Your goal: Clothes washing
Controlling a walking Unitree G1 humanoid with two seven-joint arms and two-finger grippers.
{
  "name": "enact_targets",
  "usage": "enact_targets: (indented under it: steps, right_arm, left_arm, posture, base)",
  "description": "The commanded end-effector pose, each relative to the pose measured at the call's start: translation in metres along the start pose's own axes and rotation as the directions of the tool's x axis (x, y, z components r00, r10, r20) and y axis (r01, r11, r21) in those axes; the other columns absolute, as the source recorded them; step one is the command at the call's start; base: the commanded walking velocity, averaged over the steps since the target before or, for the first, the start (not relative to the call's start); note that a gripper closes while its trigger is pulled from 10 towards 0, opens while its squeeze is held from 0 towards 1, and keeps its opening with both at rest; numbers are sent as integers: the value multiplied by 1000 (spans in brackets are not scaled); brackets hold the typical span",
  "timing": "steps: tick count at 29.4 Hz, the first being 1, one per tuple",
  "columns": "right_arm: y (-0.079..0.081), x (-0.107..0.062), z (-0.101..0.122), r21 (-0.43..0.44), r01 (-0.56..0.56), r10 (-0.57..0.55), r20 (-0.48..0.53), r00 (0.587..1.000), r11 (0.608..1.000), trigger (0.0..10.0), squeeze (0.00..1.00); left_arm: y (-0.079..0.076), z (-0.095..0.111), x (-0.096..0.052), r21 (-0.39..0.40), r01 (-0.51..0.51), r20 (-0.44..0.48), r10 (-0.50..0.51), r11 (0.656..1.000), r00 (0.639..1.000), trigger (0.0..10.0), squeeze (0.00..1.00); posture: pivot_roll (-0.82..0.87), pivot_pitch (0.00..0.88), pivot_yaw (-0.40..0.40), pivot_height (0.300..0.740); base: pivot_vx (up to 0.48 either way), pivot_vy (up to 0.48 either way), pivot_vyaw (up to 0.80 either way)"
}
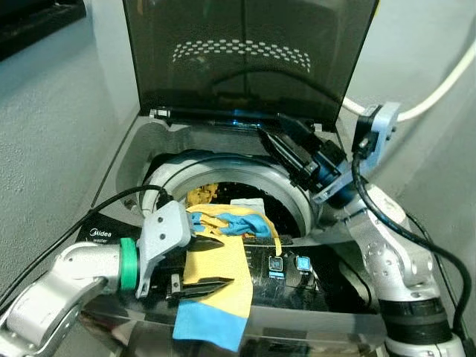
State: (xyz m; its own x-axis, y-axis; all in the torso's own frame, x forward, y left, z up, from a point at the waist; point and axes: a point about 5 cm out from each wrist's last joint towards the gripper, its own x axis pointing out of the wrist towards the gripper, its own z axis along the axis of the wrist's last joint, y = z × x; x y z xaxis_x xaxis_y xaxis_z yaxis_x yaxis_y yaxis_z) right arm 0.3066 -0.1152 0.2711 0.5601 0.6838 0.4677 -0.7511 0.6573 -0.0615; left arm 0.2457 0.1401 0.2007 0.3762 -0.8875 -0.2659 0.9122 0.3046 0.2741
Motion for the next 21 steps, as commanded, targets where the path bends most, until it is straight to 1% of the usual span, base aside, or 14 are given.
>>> enact_targets:
  steps: [1, 3, 7, 11, 13, 14, 15, 16, 17, 18, 19, 20, 21]
  right_arm:
    - [0, 0, 4, 6, -2, 2, 10, 1000, 1000, 10000, 0]
    - [0, -1, 5, 8, 10, -10, 11, 1000, 1000, 10000, 0]
    - [0, -2, 5, 8, 19, -19, 10, 1000, 1000, 10000, 0]
    - [-1, -3, 5, 6, 30, -30, 10, 999, 1000, 10000, 0]
    - [-1, -3, 5, 7, 32, -32, 9, 999, 999, 10000, 0]
    - [-1, -3, 5, 7, 32, -32, 9, 999, 999, 10000, 0]
    - [-1, -2, 5, 9, 33, -33, 8, 999, 999, 10000, 0]
    - [-1, -2, 5, 9, 33, -33, 8, 999, 999, 10000, 0]
    - [-1, -2, 5, 11, 32, -32, 8, 999, 999, 10000, 0]
    - [-1, -1, 5, 12, 32, -32, 8, 999, 999, 10000, 0]
    - [-1, -1, 5, 12, 32, -32, 8, 999, 999, 10000, 0]
    - [-1, 0, 5, 14, 30, -30, 9, 1000, 999, 10000, 0]
    - [0, 1, 4, 17, 29, -29, 11, 1000, 999, 10000, 0]
  left_arm:
    - [-1, -13, 1, -28, 1, -64, -3, 1000, 998, 0, 0]
    - [2, -16, -2, -5, 3, -85, -3, 1000, 996, 0, 0]
    - [3, -17, -3, 6, 6, -93, -6, 1000, 996, 0, 0]
    - [6, -16, -1, 20, -8, -83, 9, 1000, 997, 0, 0]
    - [10, -14, 1, 41, -40, -63, 43, 998, 997, 0, 0]
    - [10, -14, 1, 41, -40, -63, 43, 998, 997, 0, 0]
    - [17, -10, 4, 67, -89, -31, 91, 994, 995, 0, 0]
    - [17, -10, 4, 67, -89, -31, 91, 994, 995, 0, 0]
    - [25, -5, 7, 83, -142, 7, 142, 986, 990, 0, 0]
    - [29, -3, 9, 89, -165, 25, 164, 982, 986, 0, 0]
    - [29, -3, 9, 89, -165, 25, 164, 982, 986, 0, 0]
    - [37, 2, 12, 114, -225, 62, 219, 968, 974, 0, 0]
    - [49, 8, 14, 131, -317, 105, 305, 939, 947, 431, 0]
  posture:
    - [105, 11, -3, 720]
    - [93, 10, 2, 720]
    - [91, 9, 4, 720]
    - [89, 8, 5, 720]
    - [89, 8, 5, 720]
    - [89, 8, 5, 720]
    - [94, 5, 1, 720]
    - [94, 5, 1, 720]
    - [94, 5, -1, 720]
    - [94, 5, -1, 720]
    - [94, 5, -1, 720]
    - [96, 4, -3, 720]
    - [97, 3, -5, 720]
  base:
    - [0, 0, 0]
    - [0, 0, 0]
    - [0, 0, 0]
    - [0, 0, 0]
    - [0, 0, 0]
    - [0, 0, 0]
    - [0, 0, 0]
    - [0, 0, 0]
    - [0, 0, 0]
    - [0, 0, 0]
    - [0, 0, 0]
    - [0, 0, 0]
    - [0, 0, 0]
